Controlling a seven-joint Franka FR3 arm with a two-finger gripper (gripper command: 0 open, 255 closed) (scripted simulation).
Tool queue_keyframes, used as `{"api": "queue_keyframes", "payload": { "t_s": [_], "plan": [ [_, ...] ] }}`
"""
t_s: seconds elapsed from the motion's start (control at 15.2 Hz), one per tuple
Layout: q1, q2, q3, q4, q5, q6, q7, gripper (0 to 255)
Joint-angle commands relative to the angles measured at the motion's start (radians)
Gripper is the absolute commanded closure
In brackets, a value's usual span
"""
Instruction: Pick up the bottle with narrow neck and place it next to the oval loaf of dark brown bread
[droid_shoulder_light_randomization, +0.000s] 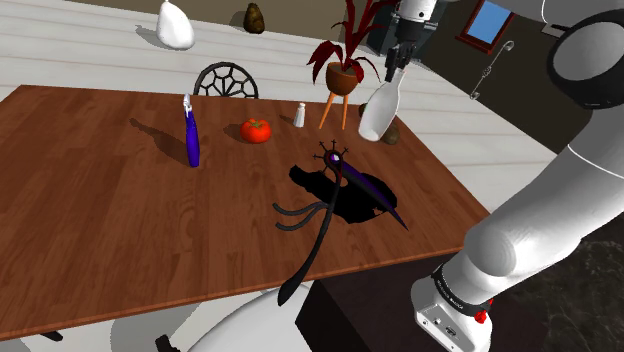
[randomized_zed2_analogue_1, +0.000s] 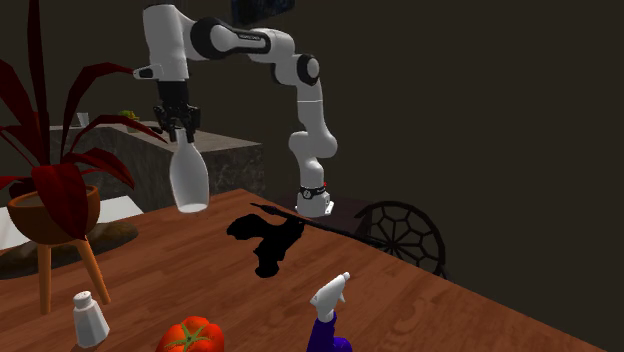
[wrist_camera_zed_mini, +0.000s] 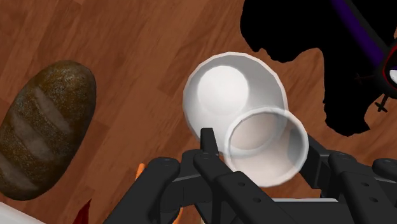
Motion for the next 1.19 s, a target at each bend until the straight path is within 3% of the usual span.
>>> {"api": "queue_keyframes", "payload": {
  "t_s": [0.0, 0.59, 0.99, 1.12],
  "plan": [
    [-0.027, 0.01, -0.023, 0.018, -0.001, -0.005, -0.051, 255],
    [-0.143, 0.112, -0.112, 0.149, 0.01, -0.023, -0.257, 255],
    [-0.244, 0.253, -0.166, 0.342, 0.039, -0.069, -0.406, 255],
    [-0.243, 0.244, -0.164, 0.302, 0.037, -0.038, -0.404, 255]
  ]
}}
